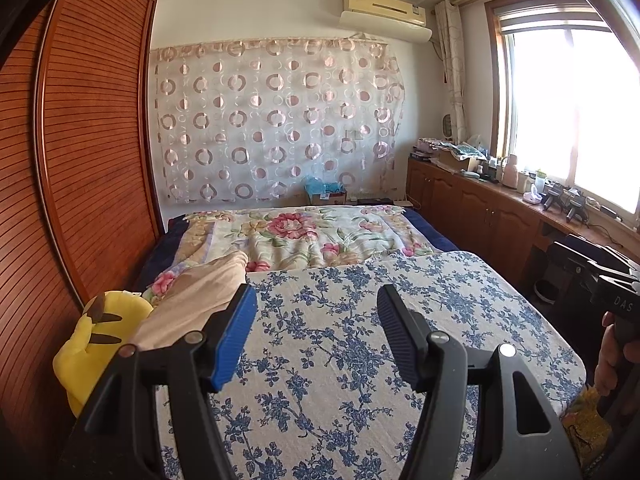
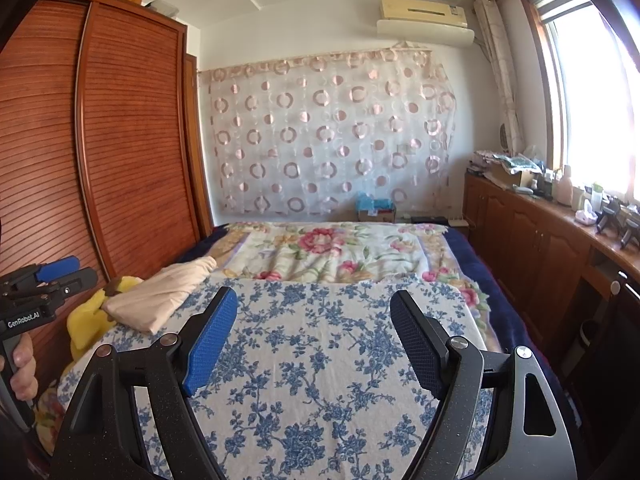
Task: Fold small clothes
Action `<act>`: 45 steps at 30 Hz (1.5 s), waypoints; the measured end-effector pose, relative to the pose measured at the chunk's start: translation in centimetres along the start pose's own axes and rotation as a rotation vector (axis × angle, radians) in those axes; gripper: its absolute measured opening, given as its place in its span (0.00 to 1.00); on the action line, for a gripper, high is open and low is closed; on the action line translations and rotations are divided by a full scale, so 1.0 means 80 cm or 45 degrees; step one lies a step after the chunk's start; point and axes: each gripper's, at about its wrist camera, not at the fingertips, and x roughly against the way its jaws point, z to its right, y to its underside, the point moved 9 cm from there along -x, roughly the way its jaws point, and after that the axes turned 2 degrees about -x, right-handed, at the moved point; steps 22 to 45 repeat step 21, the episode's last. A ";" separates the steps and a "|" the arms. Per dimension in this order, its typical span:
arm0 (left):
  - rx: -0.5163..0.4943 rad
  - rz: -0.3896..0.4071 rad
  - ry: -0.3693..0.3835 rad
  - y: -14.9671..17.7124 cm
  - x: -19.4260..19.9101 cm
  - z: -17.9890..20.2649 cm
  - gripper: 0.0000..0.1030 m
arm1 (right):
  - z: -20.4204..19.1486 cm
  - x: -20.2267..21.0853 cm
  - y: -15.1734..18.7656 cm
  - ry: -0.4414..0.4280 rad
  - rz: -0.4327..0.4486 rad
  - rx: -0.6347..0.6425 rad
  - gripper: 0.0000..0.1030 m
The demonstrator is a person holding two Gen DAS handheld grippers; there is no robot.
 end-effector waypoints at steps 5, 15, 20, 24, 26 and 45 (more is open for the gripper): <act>-0.002 0.002 0.000 -0.001 0.001 0.000 0.61 | 0.000 0.000 0.000 -0.003 0.002 -0.003 0.78; -0.001 0.003 -0.001 -0.001 0.001 0.001 0.61 | 0.001 0.003 -0.002 -0.009 -0.002 -0.002 0.78; -0.001 0.004 0.000 -0.001 0.002 0.001 0.61 | 0.001 0.004 -0.003 -0.010 -0.001 -0.002 0.78; -0.002 0.004 0.000 -0.001 0.002 0.001 0.61 | 0.002 0.004 -0.003 -0.011 -0.002 -0.002 0.78; -0.002 0.004 0.000 -0.001 0.002 0.001 0.61 | 0.002 0.004 -0.003 -0.011 -0.002 -0.002 0.78; -0.002 0.004 0.000 -0.001 0.002 0.001 0.61 | 0.002 0.004 -0.003 -0.011 -0.002 -0.002 0.78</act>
